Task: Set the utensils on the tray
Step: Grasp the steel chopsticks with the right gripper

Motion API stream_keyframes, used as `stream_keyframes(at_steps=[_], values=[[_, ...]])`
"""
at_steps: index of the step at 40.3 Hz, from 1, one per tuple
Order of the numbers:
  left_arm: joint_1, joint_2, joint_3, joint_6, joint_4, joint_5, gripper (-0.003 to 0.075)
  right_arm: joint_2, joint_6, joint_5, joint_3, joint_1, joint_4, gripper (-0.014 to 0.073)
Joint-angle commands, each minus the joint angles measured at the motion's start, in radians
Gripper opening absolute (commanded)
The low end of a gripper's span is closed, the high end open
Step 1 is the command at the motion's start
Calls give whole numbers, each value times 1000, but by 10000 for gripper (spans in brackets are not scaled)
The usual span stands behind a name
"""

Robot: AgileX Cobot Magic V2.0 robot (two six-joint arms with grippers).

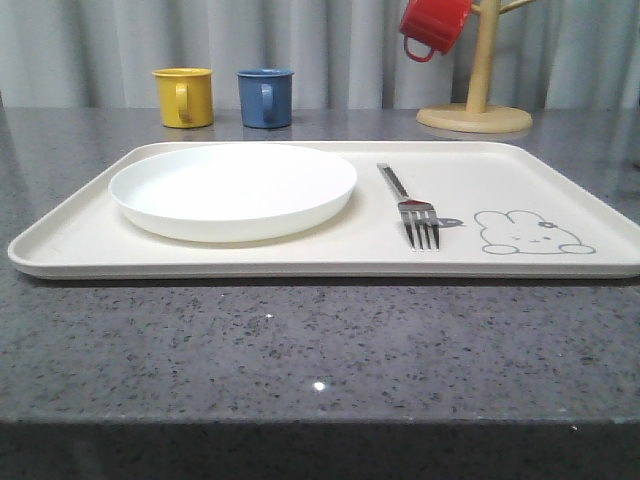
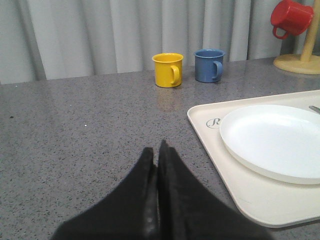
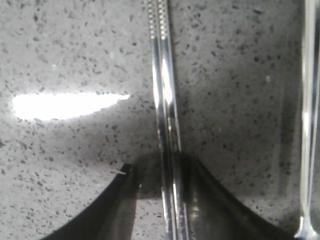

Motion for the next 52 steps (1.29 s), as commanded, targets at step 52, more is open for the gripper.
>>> stream_keyframes(at_steps=[52], values=[[-5, 10, -25, -6, -14, -88, -18, -86, 372, 75, -156, 485, 12, -28]])
